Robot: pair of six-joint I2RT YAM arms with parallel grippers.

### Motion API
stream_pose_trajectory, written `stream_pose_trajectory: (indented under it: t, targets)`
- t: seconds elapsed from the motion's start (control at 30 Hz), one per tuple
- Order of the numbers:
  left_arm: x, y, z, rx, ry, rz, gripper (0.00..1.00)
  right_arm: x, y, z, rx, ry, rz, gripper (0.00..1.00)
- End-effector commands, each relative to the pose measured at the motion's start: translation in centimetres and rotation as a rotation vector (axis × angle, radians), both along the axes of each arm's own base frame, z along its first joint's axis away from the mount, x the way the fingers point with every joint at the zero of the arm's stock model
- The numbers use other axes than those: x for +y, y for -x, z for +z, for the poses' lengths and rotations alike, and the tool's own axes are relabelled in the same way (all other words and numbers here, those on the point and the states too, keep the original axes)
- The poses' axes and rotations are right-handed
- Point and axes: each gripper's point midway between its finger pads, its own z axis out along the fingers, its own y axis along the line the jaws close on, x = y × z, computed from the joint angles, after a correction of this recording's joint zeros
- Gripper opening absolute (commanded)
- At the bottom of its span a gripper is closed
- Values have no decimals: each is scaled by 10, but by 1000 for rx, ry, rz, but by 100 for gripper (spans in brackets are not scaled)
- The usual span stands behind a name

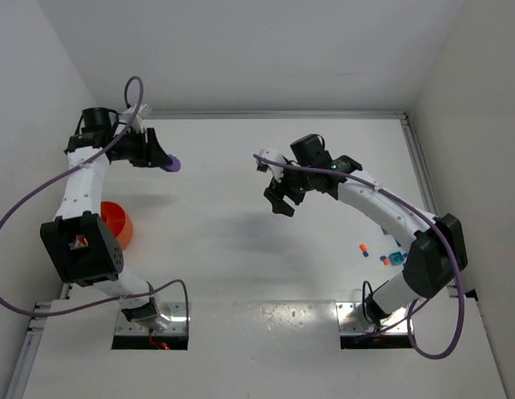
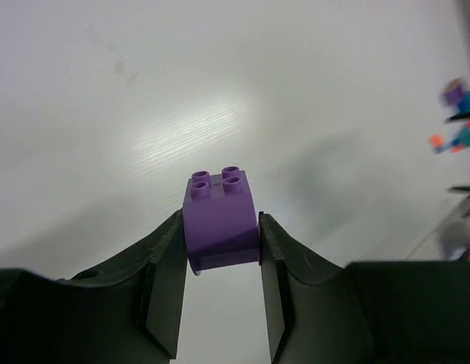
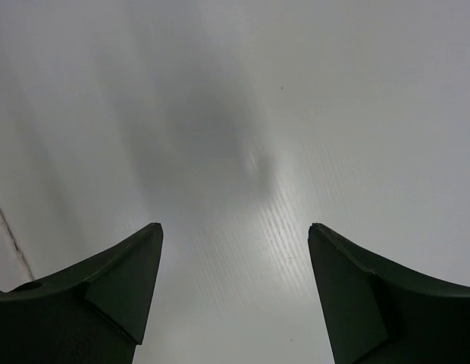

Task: Sort the legos into containers by color

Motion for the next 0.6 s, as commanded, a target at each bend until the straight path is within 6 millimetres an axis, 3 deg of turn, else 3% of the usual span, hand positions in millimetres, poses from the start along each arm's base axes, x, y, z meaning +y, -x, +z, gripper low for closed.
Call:
stream_pose_trajectory:
  t: [0.0, 0.03, 0.1, 0.17, 0.2, 0.23, 0.33, 0.57]
  targets:
    - [46, 52, -8, 32, -299, -114, 13, -10, 9, 4, 24, 1, 25, 78]
    - [62, 57, -3, -28, -389, -186, 13, -14, 8, 5, 23, 12, 29, 78]
    - [73, 82, -5, 12, -419, -253, 13, -15, 7, 8, 27, 11, 37, 78]
    - [96, 96, -10, -4, -499, -252, 4, -20, 7, 4, 49, 31, 35, 78]
    - [102, 109, -2, -52, -577, -258, 2, -18, 3, 5, 45, 29, 35, 78]
    - [103, 122, -13, -43, -603, -289, 1, -21, 2, 7, 46, 30, 26, 78]
    - [105, 145, -20, -72, -714, -358, 0, -21, 1, 7, 46, 30, 26, 78]
    - [124, 163, -36, -71, -806, -425, 0, -22, 2, 5, 45, 25, 51, 78]
